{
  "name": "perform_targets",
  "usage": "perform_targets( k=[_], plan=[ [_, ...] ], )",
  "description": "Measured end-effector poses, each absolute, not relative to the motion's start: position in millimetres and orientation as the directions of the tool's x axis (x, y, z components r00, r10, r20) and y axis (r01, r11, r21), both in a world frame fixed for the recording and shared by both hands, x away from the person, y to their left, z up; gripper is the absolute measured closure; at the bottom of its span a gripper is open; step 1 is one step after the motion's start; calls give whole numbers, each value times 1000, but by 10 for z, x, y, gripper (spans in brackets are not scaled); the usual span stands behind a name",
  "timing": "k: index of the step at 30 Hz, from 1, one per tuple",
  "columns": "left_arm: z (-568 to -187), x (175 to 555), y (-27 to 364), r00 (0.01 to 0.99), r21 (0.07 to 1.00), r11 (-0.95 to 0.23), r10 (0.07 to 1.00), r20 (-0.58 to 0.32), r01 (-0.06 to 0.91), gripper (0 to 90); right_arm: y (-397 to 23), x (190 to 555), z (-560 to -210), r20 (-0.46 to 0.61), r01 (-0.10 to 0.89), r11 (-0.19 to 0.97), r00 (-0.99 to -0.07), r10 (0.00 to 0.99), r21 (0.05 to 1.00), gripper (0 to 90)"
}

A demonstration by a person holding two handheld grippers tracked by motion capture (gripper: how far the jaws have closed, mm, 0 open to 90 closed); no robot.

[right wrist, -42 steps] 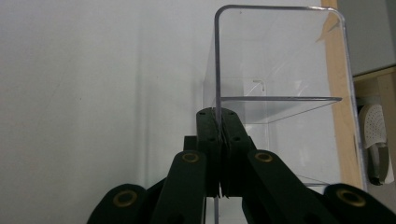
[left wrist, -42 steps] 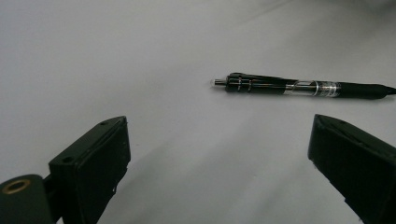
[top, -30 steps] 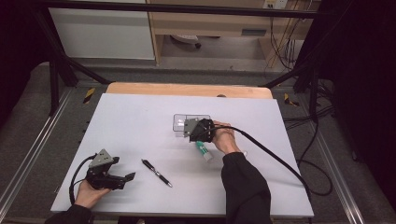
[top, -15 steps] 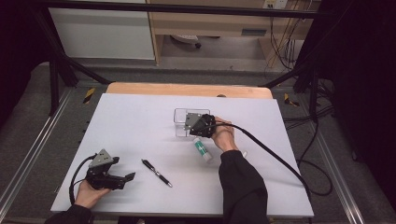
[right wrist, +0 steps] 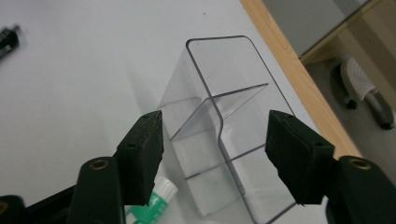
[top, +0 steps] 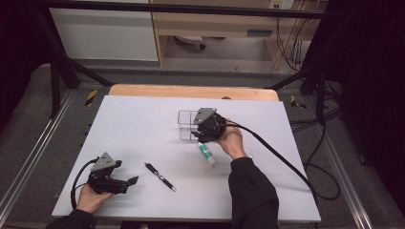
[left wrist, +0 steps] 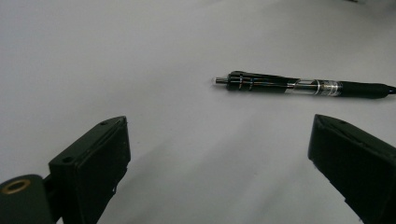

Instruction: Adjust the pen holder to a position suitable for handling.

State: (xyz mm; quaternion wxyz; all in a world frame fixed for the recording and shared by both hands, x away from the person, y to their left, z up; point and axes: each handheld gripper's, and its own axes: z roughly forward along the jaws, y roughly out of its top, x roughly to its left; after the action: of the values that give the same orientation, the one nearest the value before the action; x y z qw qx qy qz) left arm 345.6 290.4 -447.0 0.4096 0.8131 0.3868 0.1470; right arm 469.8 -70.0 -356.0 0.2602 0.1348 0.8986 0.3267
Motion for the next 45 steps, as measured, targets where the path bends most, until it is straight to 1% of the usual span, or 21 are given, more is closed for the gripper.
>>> perform_targets(
  k=[2, 5, 6, 11, 13, 16, 21, 32, 36, 40, 45],
  plan=[
    [-4471, 3456, 2902, 658, 779, -366, 749, -78, 509, 55, -760, 4638, -3539, -325, 126, 710, -825, 463, 693, 305],
    [-4468, 3457, 2896, 658, 780, -365, 749, -77, 508, 55, -869, 4510, -3535, -267, 207, 679, -809, 524, 704, 196],
    [-4467, 3457, 2896, 658, 780, -366, 749, -77, 507, 55, -869, 4510, -3535, -267, 207, 679, -809, 524, 704, 196],
    [-4468, 3459, 2890, 661, 776, -372, 747, -75, 509, 54, -983, 4338, -3572, -210, 276, 628, -782, 587, 727, 89],
    [-4467, 3460, 2888, 661, 776, -372, 746, -76, 509, 54, -1013, 4281, -3591, -174, 312, 608, -776, 607, 730, 58],
    [-4469, 3460, 2887, 660, 775, -372, 747, -76, 511, 54, -1040, 4202, -3628, -156, 330, 592, -767, 622, 735, 25],
    [-4465, 3455, 2889, 662, 777, -374, 746, -72, 506, 54, -1003, 4095, -3711, -117, 351, 586, -781, 614, 730, 15],
    [-4463, 3446, 2912, 661, 783, -363, 746, -82, 506, 54, -770, 3852, -3938, -14, 401, 544, -795, 606, 737, 21],
    [-4466, 3452, 2909, 661, 781, -363, 745, -83, 508, 54, -700, 3792, -4021, 10, 409, 531, -798, 602, 742, 27],
    [-4465, 3451, 2911, 660, 781, -361, 747, -85, 510, 54, -584, 3739, -4096, 1, 406, 567, -813, 582, 717, 28],
    [-4466, 3451, 2910, 660, 780, -363, 747, -83, 510, 55, -418, 3709, -4160, 27, 411, 559, -822, 569, 720, 36]
  ],
)
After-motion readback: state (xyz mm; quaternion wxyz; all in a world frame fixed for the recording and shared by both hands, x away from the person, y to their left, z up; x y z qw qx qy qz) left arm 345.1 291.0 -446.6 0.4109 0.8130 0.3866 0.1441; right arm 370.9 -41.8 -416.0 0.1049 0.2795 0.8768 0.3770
